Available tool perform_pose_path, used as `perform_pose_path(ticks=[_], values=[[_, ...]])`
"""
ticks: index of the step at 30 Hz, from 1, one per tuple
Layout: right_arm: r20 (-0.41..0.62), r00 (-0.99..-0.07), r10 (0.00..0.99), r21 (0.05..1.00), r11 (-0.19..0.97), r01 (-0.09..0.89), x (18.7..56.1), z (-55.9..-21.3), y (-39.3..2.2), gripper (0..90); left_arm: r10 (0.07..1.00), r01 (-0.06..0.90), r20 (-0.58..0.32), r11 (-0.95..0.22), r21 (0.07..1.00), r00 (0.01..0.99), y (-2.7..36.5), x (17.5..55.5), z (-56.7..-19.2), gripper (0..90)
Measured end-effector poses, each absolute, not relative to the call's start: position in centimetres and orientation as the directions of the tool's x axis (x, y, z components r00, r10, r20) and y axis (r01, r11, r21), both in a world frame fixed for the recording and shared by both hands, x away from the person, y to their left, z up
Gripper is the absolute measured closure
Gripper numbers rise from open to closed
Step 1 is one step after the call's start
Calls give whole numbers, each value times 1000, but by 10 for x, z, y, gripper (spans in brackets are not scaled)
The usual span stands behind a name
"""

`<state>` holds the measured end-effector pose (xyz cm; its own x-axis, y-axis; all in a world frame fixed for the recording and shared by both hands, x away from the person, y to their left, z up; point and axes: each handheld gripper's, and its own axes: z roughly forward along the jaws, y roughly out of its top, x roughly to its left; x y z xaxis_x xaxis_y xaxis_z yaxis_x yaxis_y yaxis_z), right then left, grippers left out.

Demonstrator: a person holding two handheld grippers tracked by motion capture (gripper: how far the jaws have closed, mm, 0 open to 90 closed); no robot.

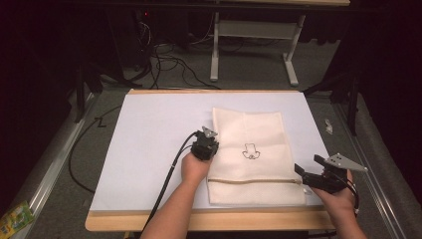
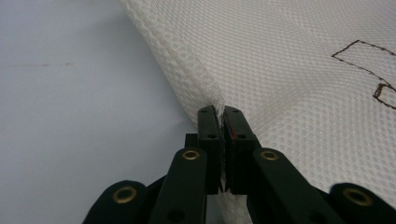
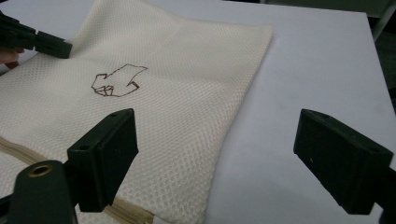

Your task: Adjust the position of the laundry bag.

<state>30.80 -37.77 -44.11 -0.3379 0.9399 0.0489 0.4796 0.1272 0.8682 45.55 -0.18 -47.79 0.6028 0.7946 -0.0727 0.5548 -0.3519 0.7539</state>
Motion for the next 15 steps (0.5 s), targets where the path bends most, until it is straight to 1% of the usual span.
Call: perform_pose_path(ticks=[2,3,4,5,7,8,9,11,12,14,15], values=[[51,-348,936,867,132,481,308,-441,-374,147,812,557,-62,-340,758,581,10,456,-476,877],[52,-352,935,865,134,483,308,-442,-373,148,834,571,-60,-321,756,549,28,458,-476,876],[49,-356,933,863,140,485,309,-442,-372,149,834,571,-60,-321,756,549,28,458,-476,876],[51,-355,933,861,139,489,309,-443,-371,149,851,584,-75,-290,758,520,47,461,-476,876],[53,-361,931,859,143,492,311,-444,-370,154,874,601,-102,-239,762,476,68,465,-478,876],[53,-361,931,859,143,492,311,-444,-370,154,874,601,-102,-239,762,476,68,465,-478,875],[66,-371,926,855,139,500,311,-445,-368,173,881,606,-113,-218,765,459,80,468,-478,874],[73,-382,921,853,141,503,312,-446,-366,201,882,604,-116,-213,768,457,84,470,-479,872],[73,-382,921,853,141,503,312,-446,-366,201,882,604,-116,-213,768,457,84,470,-479,871],[89,-392,916,850,135,509,313,-447,-364,243,882,598,-137,-184,780,450,84,473,-480,870],[104,-406,908,857,126,500,313,-447,-361,331,883,602,-147,-174,780,446,83,473,-480,850]])
